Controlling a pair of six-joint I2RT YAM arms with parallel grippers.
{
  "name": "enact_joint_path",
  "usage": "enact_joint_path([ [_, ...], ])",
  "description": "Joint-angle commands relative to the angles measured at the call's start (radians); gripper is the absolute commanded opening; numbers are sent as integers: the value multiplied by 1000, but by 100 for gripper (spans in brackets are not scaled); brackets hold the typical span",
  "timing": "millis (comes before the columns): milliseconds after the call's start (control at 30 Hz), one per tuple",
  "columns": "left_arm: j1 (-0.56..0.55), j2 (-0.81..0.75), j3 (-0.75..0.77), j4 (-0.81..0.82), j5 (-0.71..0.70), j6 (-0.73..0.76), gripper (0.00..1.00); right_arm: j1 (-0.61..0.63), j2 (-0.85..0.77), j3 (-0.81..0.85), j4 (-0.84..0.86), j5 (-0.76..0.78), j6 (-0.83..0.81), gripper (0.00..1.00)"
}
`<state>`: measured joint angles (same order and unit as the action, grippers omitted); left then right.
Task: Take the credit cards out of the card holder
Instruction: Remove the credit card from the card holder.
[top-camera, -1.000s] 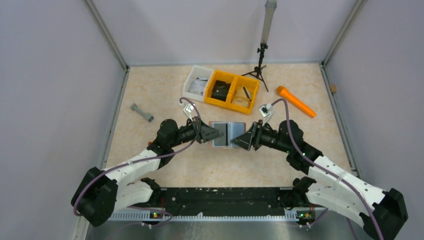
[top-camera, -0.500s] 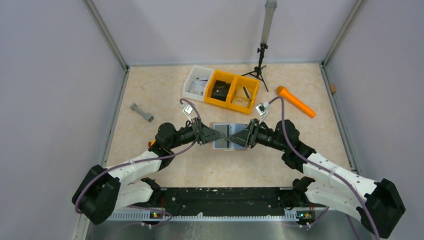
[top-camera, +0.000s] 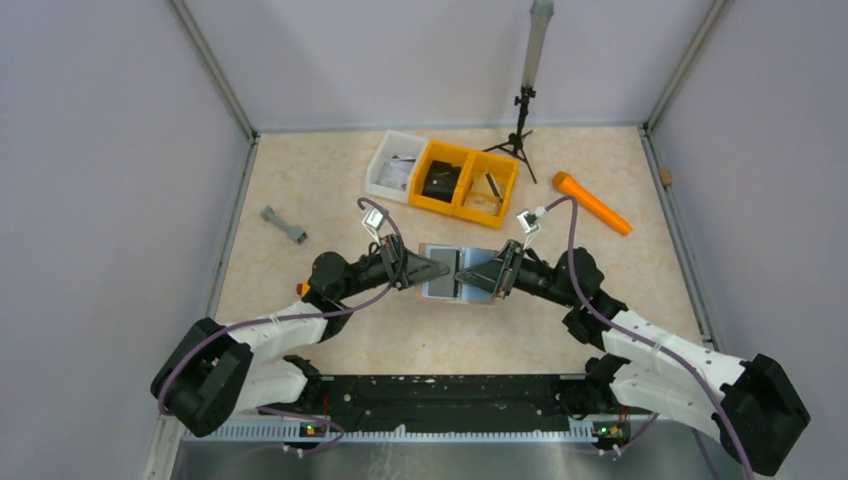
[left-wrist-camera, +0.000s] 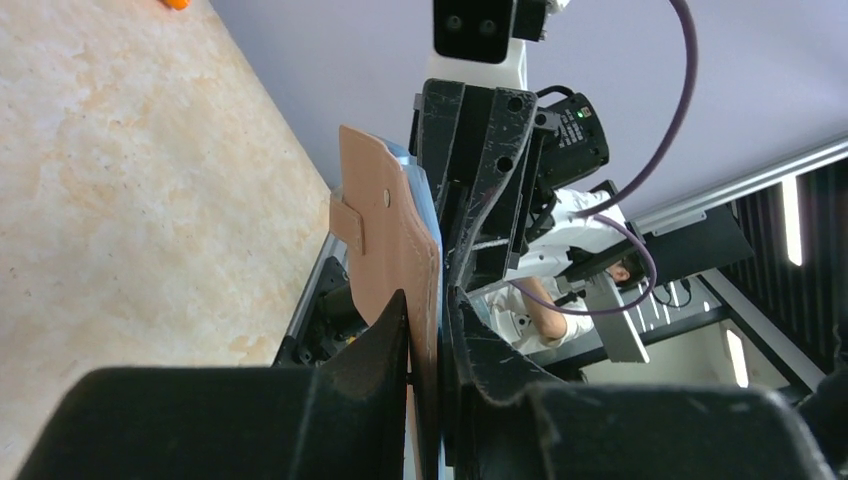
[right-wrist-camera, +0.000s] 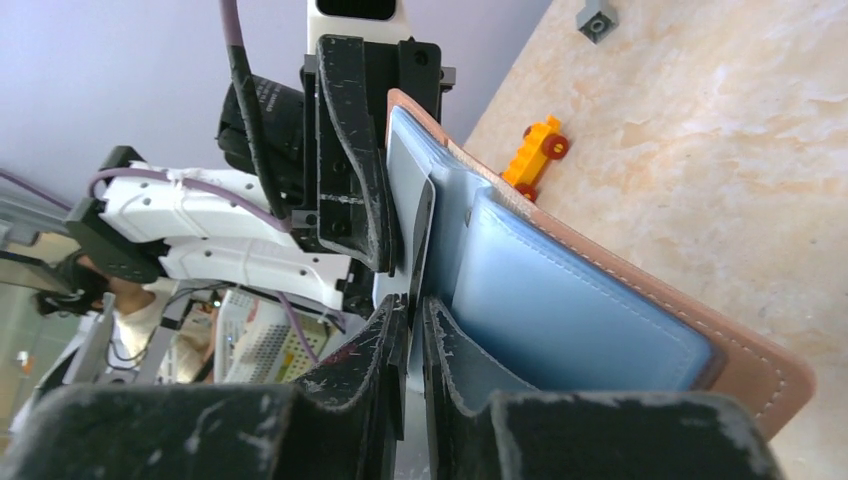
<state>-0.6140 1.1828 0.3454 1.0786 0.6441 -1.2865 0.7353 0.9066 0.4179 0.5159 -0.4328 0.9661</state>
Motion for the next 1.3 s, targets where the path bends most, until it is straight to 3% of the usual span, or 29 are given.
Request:
enact_joint_path([
  [0, -28, 2, 13, 135, 30, -27, 15, 15, 21, -20, 178, -51, 73, 12],
  [67, -29, 6, 15, 137, 34, -28, 17, 14, 30, -24, 200, -55, 84, 10],
  [133, -30, 9, 15, 143, 39, -31, 22, 13, 32, -24, 187, -45, 86, 0],
  [400, -28, -9, -9, 160, 30, -44, 41, -36, -38, -62, 90, -1, 96, 0],
  [500, -28, -5, -12, 165, 30, -49, 38, -50, -61, -73, 84, -7, 102, 0],
  [667, -24, -8, -33, 181, 5, -55, 12, -63, -80, -79, 61, -15, 101, 0],
  [967, 1, -1, -56, 253, -2, -99, 12, -90, -114, -101, 30, -25, 100, 0],
  [1267, 29, -8, -68, 254, -2, -103, 3, -113, -141, -119, 14, -35, 96, 0],
])
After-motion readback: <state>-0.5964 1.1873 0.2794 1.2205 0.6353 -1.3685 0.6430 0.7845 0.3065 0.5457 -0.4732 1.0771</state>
